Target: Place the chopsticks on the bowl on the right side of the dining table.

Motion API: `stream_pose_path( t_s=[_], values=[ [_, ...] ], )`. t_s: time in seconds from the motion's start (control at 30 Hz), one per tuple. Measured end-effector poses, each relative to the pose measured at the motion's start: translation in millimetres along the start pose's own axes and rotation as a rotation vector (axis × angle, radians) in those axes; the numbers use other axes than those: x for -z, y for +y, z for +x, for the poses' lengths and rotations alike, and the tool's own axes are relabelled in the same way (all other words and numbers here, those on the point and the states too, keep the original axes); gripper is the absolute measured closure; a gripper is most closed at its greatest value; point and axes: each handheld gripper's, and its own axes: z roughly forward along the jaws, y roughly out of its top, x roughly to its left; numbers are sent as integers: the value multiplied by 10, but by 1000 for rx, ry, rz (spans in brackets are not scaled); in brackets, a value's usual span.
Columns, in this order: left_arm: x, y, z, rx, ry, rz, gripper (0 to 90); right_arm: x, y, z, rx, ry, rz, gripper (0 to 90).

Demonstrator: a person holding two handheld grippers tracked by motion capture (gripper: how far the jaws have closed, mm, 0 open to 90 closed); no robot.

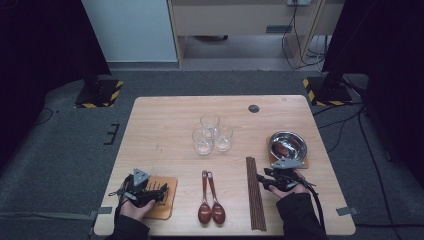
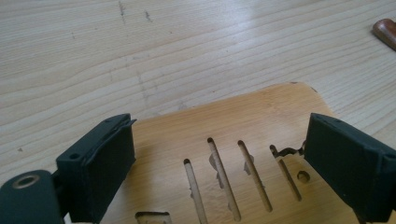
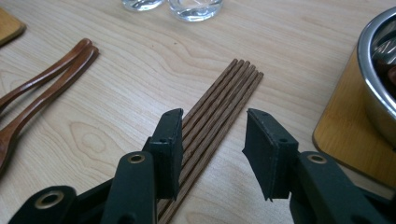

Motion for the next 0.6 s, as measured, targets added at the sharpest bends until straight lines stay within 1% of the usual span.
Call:
stream_pose_path(
  t_s=[0.07,0.27,0.37,0.53,0.6],
  values=[
    [-6,-2,18,1,4,1,79,-24,-13,-3,9,-2,6,592],
    [-23,-11,68,11,10,7,79,-81,-55,8,11,-1,37,624],
    [-28,-14,72,11,11,8,77,-107,-75,14,10,-2,52,635],
    [-30,-17,70,10,12,7,75,-156,-103,34,24,-1,80,661],
    [-31,-18,69,11,13,7,73,-165,-110,34,18,-2,90,669]
  ],
)
